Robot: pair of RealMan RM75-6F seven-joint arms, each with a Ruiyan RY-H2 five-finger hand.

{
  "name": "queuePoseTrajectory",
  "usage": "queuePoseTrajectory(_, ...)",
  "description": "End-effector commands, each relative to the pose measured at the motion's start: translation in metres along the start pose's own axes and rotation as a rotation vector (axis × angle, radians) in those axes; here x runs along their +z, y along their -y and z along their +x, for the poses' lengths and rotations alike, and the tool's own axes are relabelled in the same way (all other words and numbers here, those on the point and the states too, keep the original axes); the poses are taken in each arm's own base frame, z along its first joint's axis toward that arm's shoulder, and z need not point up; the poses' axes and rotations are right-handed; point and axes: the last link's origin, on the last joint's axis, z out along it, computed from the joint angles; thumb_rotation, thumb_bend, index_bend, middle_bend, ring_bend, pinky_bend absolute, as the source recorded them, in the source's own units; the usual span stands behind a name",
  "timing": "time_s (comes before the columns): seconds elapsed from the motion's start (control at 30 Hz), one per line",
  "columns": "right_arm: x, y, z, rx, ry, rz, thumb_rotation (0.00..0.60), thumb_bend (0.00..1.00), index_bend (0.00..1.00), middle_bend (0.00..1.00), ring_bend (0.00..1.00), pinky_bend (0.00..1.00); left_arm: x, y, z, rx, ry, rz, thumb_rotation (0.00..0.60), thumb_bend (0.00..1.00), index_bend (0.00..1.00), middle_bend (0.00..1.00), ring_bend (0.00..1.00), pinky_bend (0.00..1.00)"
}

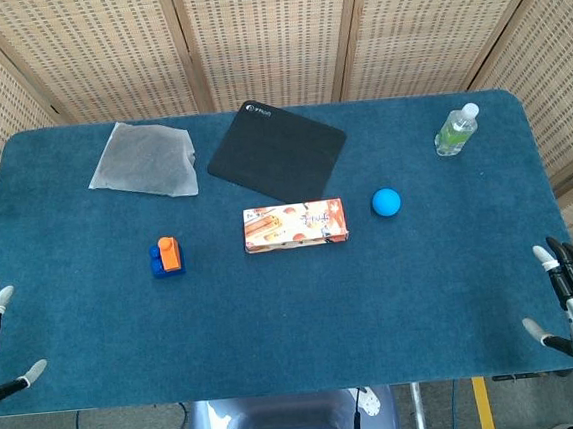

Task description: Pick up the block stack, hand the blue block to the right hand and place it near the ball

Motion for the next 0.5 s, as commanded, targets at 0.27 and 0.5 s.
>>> queuePoseTrajectory(0.27, -0.002, 0.002, 0.001, -0.005, -0.006, 0.012, 0.600, 0.00, 0.00, 0.00, 0.00, 0.00, 0.010, -0.003, -0.008, 0.006, 0.051, -0.019, 0.600, 0.09, 0.00, 0.00, 0.00, 0.00)
queuePoseTrajectory(0.5, -0.001, 0.001, 0.001, 0.000, 0.000, 0.010, 0.600, 0.00, 0.00, 0.00, 0.00, 0.00, 0.100, -0.027, -0.025, -0.052, 0.164, -0.115, 0.600, 0.06, 0.00, 0.00, 0.00, 0.00)
